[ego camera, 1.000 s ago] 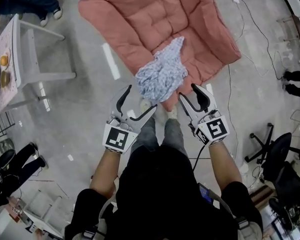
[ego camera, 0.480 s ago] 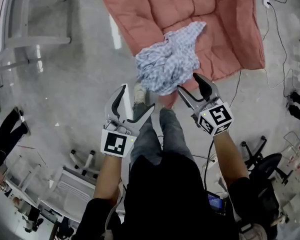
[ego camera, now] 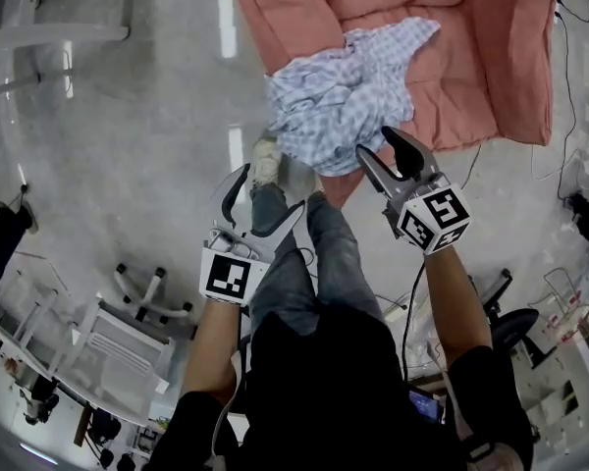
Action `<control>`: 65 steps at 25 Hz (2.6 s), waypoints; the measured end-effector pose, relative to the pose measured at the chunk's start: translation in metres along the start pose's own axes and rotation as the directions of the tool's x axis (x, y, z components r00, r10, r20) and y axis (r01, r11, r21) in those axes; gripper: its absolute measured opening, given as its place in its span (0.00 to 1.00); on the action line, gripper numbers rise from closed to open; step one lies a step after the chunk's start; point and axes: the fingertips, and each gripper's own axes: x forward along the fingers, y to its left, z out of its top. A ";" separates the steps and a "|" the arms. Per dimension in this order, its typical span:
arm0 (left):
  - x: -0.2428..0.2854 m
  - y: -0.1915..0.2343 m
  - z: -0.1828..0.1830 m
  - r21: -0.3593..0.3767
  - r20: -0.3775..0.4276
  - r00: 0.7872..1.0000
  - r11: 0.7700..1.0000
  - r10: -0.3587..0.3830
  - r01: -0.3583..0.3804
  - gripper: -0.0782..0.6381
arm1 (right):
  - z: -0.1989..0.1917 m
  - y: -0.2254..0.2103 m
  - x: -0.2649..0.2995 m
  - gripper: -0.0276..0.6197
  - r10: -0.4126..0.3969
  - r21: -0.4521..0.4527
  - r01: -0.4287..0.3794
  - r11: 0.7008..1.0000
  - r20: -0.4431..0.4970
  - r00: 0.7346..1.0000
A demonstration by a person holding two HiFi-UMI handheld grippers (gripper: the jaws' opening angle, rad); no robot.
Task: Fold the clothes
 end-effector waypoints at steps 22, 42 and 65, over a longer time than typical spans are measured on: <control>0.008 -0.004 -0.053 -0.030 -0.028 0.999 0.999 -0.031 0.030 0.67 | 0.014 0.019 0.014 0.20 0.057 -0.141 -0.064 0.988 -0.050 0.997; 0.029 -0.034 -0.023 0.078 -0.067 0.990 0.988 -0.127 0.132 0.59 | 0.110 0.063 -0.039 0.13 0.103 0.153 -0.107 0.982 0.033 0.994; 0.072 -0.041 -0.097 0.358 -0.319 0.937 0.898 -0.142 0.258 0.39 | 0.105 0.027 -0.039 0.13 0.064 0.170 -0.068 0.983 0.027 0.998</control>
